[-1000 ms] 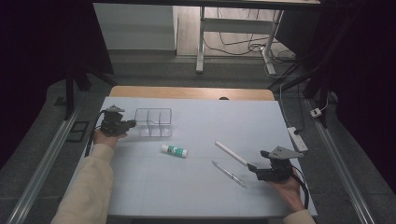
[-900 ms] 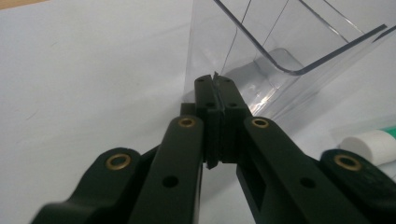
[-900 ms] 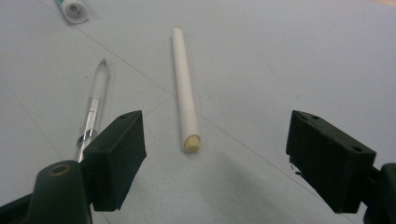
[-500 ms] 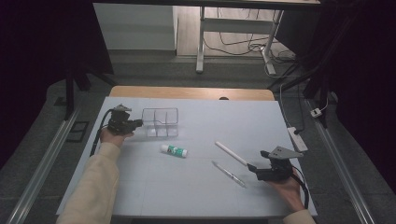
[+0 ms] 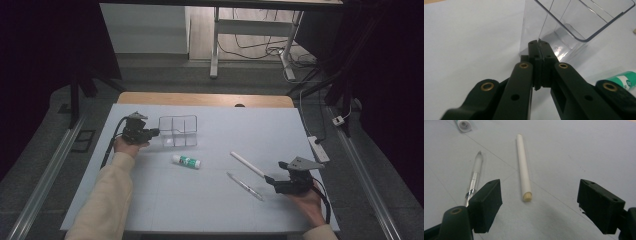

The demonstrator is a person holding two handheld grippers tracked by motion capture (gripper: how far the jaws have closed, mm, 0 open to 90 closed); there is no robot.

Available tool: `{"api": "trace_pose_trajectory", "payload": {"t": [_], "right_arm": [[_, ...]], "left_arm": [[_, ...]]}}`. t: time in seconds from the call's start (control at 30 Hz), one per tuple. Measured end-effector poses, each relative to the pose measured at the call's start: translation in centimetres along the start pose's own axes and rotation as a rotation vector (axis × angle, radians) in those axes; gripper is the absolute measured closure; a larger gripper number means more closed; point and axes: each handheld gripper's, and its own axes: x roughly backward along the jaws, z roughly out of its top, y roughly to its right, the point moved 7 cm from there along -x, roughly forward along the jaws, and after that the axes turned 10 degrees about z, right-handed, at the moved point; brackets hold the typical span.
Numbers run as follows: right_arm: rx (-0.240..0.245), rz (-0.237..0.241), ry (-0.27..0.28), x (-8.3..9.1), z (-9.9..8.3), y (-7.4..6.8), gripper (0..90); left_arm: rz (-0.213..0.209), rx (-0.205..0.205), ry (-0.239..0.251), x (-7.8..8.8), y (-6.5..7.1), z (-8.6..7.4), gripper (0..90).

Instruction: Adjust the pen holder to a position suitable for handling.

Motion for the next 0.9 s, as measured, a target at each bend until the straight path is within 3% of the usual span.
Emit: {"api": "trace_pose_trajectory", "payload": {"t": [0.9], "right_arm": [[0.001,0.005,-0.002,-0.1,-0.1,0.0,19.2]], "left_arm": [[-0.019,-0.033,-0.004,-2.1,2.7,2.7,89.3]]}}
